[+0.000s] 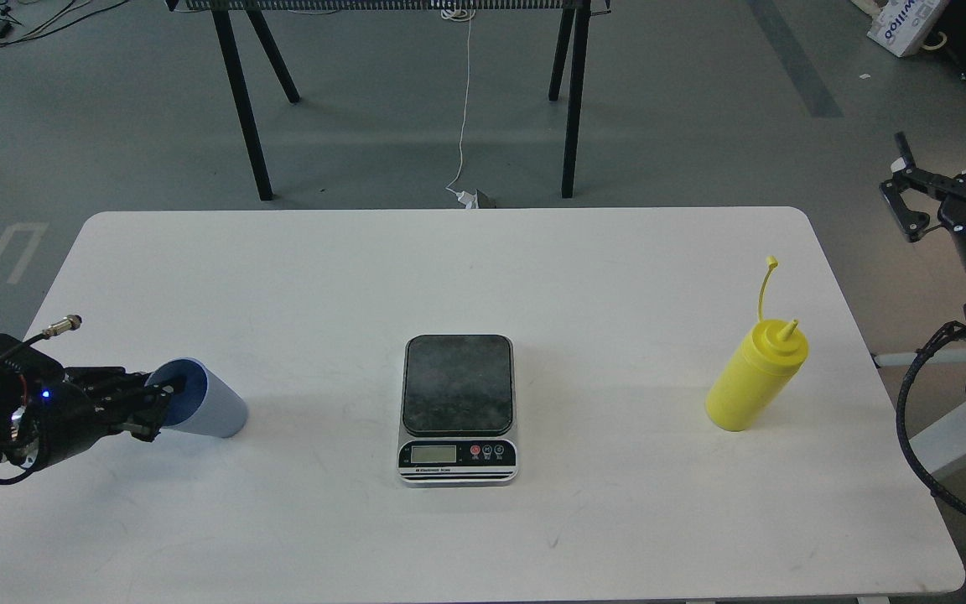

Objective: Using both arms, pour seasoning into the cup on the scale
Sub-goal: 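Grasp the blue cup from the side with the left gripper, then carry the blue cup over the scale and lower it onto the scale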

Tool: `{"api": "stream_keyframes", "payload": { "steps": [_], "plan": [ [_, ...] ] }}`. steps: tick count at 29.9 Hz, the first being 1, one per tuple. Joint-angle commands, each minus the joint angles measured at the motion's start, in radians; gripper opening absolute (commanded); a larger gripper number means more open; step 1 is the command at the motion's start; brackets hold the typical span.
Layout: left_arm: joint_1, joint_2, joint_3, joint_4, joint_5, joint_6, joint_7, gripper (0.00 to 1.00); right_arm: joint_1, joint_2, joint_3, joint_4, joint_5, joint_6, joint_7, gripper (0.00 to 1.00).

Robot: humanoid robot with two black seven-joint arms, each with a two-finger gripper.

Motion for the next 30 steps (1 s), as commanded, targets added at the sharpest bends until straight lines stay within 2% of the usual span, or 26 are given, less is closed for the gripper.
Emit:
{"api": "stream_keyframes", "payload": {
  "steps": [1,4,7,14,17,19,24,27,30],
  "plan": [
    [-0.032,0.000,0.000,-0.013,-0.004,0.001,-0.021,0.02,-0.002,-0.001,0.000,-0.001,0.000,0.000,0.000,1.00],
    [-0.084,0.003,0.000,-0.044,-0.005,-0.011,-0.044,0.02,-0.002,-0.001,-0.002,-0.002,-0.002,0.000,0.000,1.00],
    [-0.143,0.009,0.000,-0.119,-0.005,-0.054,-0.046,0.02,-0.005,-0.009,-0.002,-0.001,-0.002,0.000,0.000,1.00],
    [-0.406,-0.015,0.001,-0.323,0.001,-0.393,-0.037,0.02,-0.008,-0.031,0.000,-0.001,-0.002,0.000,0.000,1.00],
    [-0.485,-0.139,0.030,-0.364,0.021,-0.515,-0.018,0.02,-0.009,-0.046,0.000,-0.002,0.000,0.000,0.000,1.00],
    [-0.529,-0.208,0.056,-0.361,0.041,-0.568,0.003,0.02,-0.018,-0.054,0.000,-0.002,0.000,0.000,0.000,1.00],
    [-0.606,-0.292,0.165,-0.331,0.053,-0.587,0.035,0.03,-0.055,-0.069,0.014,-0.002,0.000,0.000,0.003,1.00],
    [-0.641,-0.354,0.225,-0.297,0.055,-0.587,0.074,0.04,-0.069,-0.069,0.027,-0.001,0.000,0.000,0.003,1.00],
    [-0.649,-0.400,0.237,-0.247,0.053,-0.587,0.077,0.06,-0.071,-0.069,0.032,0.002,0.002,0.000,0.003,1.00]
  ]
}}
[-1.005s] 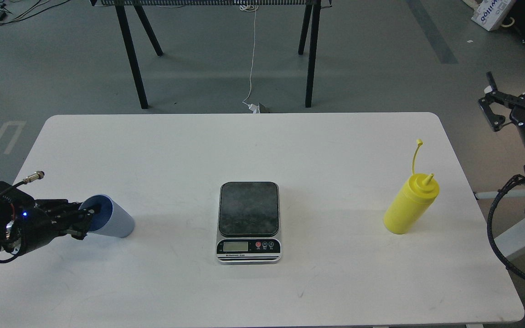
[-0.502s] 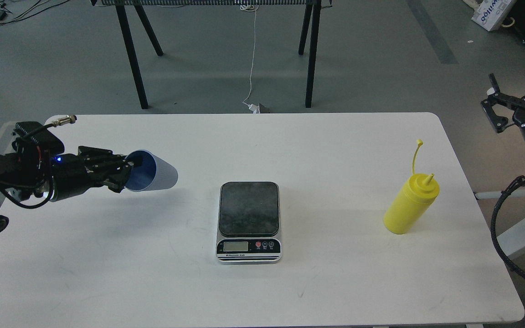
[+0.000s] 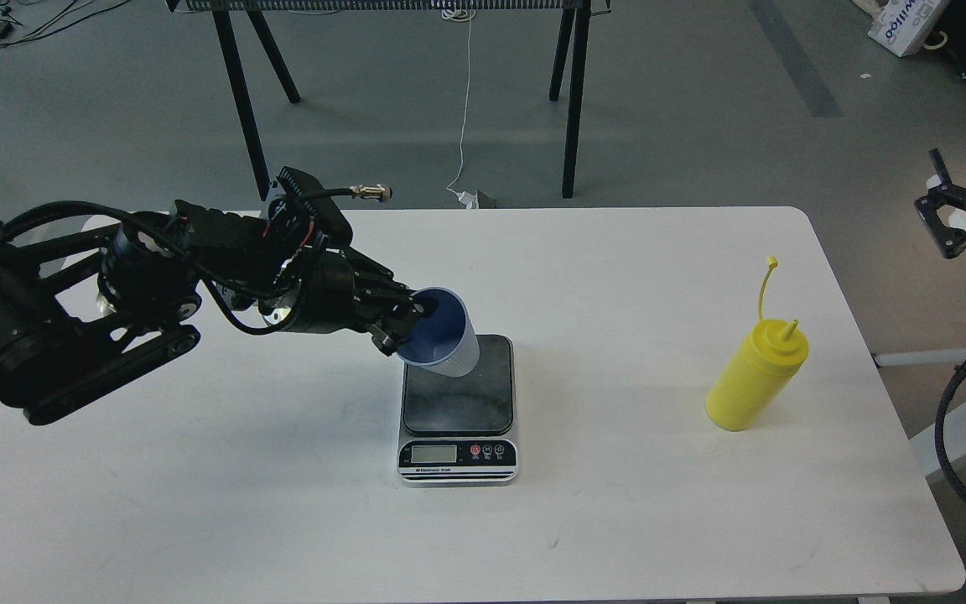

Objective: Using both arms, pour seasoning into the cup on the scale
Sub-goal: 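Carry the blue cup over the scale and lower it onto the scale, then open the left gripper and withdraw it up and away from the cup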

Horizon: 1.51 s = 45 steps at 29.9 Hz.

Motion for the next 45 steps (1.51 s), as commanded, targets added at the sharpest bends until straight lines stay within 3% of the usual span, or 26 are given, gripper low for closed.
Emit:
{"api": "stream_keyframes", "payload": {
  "steps": [1,10,17,19,22,37,45],
  "plan": [
    [-0.010,-0.059,0.018,0.063,0.000,0.000,0.009,0.06,-0.005,0.000,0.009,0.005,0.001,0.000,0.000,1.00],
    [-0.006,-0.073,0.069,0.096,0.005,0.000,0.011,0.09,-0.008,-0.009,0.016,0.005,0.001,0.000,0.000,1.00],
    [-0.004,-0.075,0.069,0.096,0.002,0.000,0.040,0.18,-0.008,-0.009,0.027,0.005,0.001,0.000,0.000,1.00],
    [-0.001,-0.076,0.069,0.096,0.002,0.000,0.046,0.25,-0.008,-0.009,0.027,0.004,0.001,0.000,0.000,1.00],
    [0.000,-0.087,0.069,0.096,-0.003,0.000,0.046,0.48,-0.008,-0.009,0.027,0.004,0.001,0.000,0.000,1.00],
    [-0.006,-0.069,0.055,0.096,-0.012,0.021,0.040,0.60,-0.008,-0.011,0.027,0.005,0.001,0.000,-0.001,1.00],
    [-0.035,-0.049,-0.045,0.091,-0.215,0.033,0.035,0.83,-0.020,-0.032,0.027,0.010,0.002,0.000,-0.003,1.00]
  ]
}}
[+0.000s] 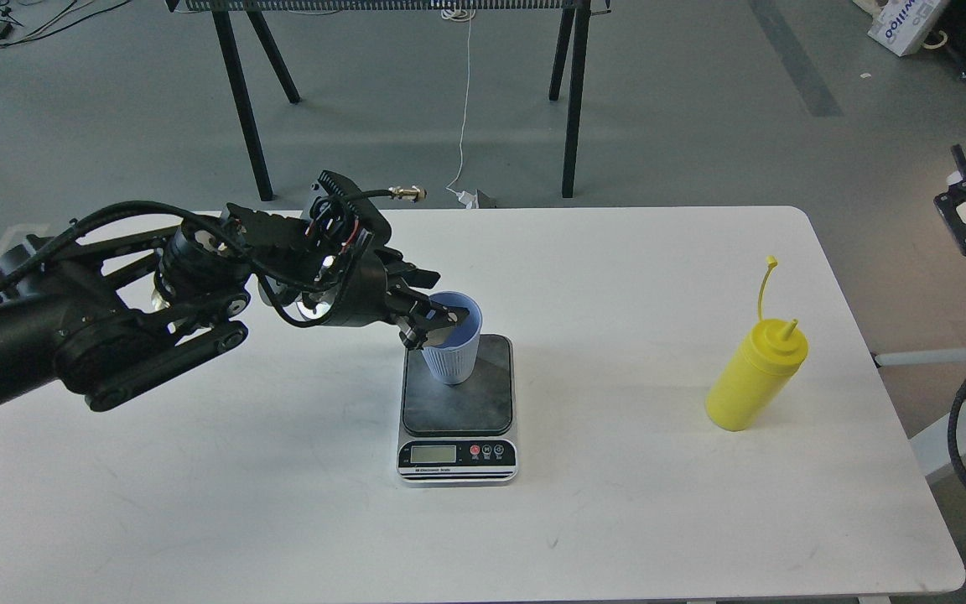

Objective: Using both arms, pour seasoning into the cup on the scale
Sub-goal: 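Open the left gripper and withdraw it up and away from the cup, then move the right gripper toward the yellow squeeze bottle and grasp it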

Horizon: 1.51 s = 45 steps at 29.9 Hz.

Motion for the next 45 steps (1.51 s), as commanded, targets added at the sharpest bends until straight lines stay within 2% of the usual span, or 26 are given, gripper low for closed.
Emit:
{"api": "stream_keyframes", "payload": {
  "steps": [1,6,9,13,19,24,27,32,37,41,45],
  "plan": [
    [-0.026,0.031,-0.038,-0.006,-0.164,-0.001,-0.001,0.84,-0.019,-0.024,0.000,0.005,0.002,0.000,-0.002,1.00],
    [-0.042,0.071,-0.128,0.009,-0.505,0.016,0.004,0.90,-0.088,-0.078,-0.002,-0.007,-0.005,0.000,0.000,1.00],
    [-0.025,0.072,-0.191,0.074,-0.705,0.071,-0.002,1.00,-0.161,-0.082,0.000,-0.006,-0.006,0.000,0.002,1.00],
    [-0.008,0.065,-0.199,0.189,-1.026,0.109,-0.004,1.00,-0.265,-0.148,0.000,-0.015,-0.011,0.000,0.002,1.00],
    [-0.008,0.061,-0.207,0.298,-1.495,0.102,-0.002,1.00,-0.293,-0.165,-0.005,-0.216,-0.008,0.000,0.003,1.00],
    [0.015,0.050,-0.218,0.358,-1.877,0.082,-0.002,1.00,-0.365,-0.161,-0.014,-0.200,0.017,0.000,0.003,1.00],
    [0.055,0.038,-0.288,0.402,-2.037,0.034,0.001,1.00,-0.425,-0.106,-0.014,-0.139,0.054,0.000,0.003,1.00],
    [0.102,0.006,-0.432,0.526,-2.125,-0.015,0.016,1.00,-0.587,-0.075,-0.012,0.051,0.063,0.000,0.005,1.00],
    [0.139,-0.031,-0.462,0.583,-2.156,-0.033,0.027,1.00,-0.741,-0.027,-0.011,0.238,0.144,0.000,0.006,1.00],
    [0.152,-0.039,-0.463,0.583,-2.162,-0.030,0.024,1.00,-0.760,0.023,-0.018,0.287,0.144,0.000,0.005,1.00],
    [0.171,-0.039,-0.483,0.583,-2.162,-0.023,0.018,1.00,-0.728,0.126,-0.025,0.283,0.135,0.000,0.002,1.00]
  ]
}}
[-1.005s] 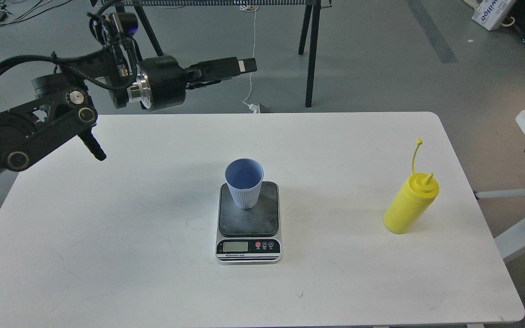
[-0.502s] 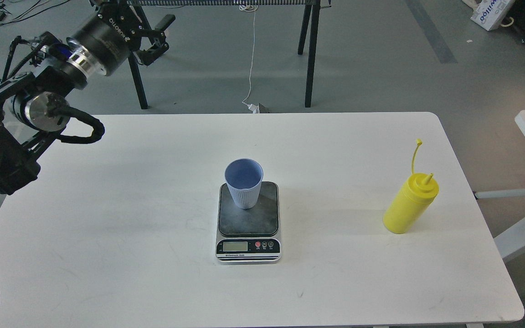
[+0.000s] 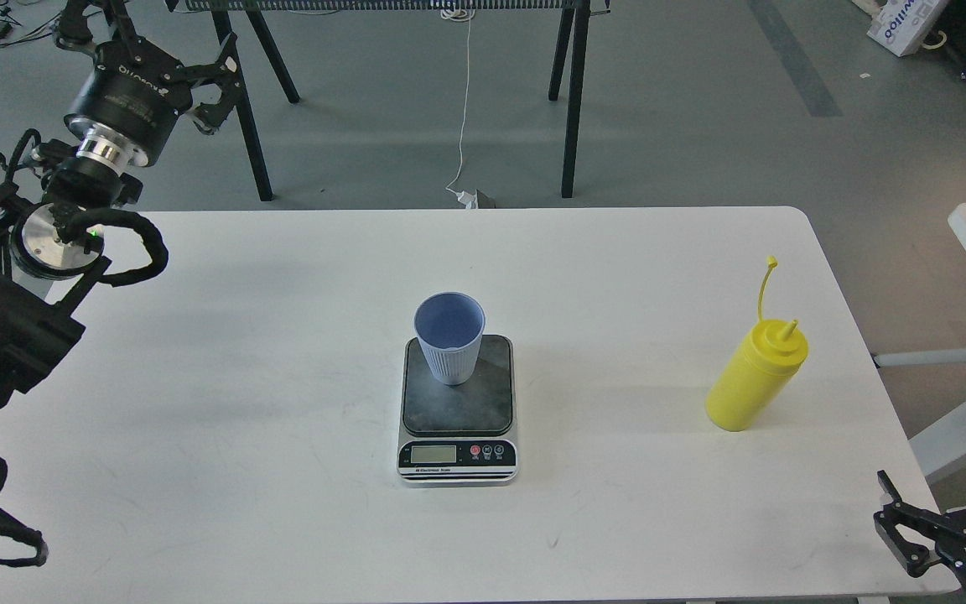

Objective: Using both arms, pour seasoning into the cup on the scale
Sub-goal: 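Move the right gripper toward the yellow squeeze bottle and grasp it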

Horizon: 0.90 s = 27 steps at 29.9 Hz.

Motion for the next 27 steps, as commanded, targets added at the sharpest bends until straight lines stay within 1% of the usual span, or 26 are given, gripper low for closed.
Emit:
{"api": "stream_keyframes", "payload": {
  "steps": [1,4,10,15,21,24,27],
  "plan": [
    [0.017,-0.001,-0.020,0.000,0.001,0.005,-0.005,1.00,0.042,0.086,-0.012,-0.003,-0.017,0.000,-0.003,1.00],
    [0.020,0.002,-0.023,0.000,0.001,0.007,-0.005,1.00,0.105,0.149,-0.049,-0.008,-0.074,0.000,-0.001,1.00],
    [0.020,0.002,-0.023,0.000,0.001,0.018,-0.007,1.00,0.211,0.237,-0.075,-0.046,-0.206,0.000,0.000,1.00],
    [0.020,0.004,-0.023,-0.002,0.001,0.024,-0.007,1.00,0.258,0.350,-0.081,-0.138,-0.213,0.000,0.000,0.99],
    [0.022,0.018,-0.021,-0.003,0.003,0.021,-0.004,1.00,0.333,0.378,-0.127,-0.252,-0.212,0.000,0.002,0.99],
    [0.031,0.025,-0.021,-0.003,0.003,0.016,-0.004,1.00,0.358,0.413,-0.141,-0.270,-0.212,0.000,0.005,0.99],
    [0.031,0.029,-0.021,-0.003,0.004,0.015,-0.004,1.00,0.387,0.433,-0.137,-0.312,-0.212,0.000,0.019,0.99]
  ]
}}
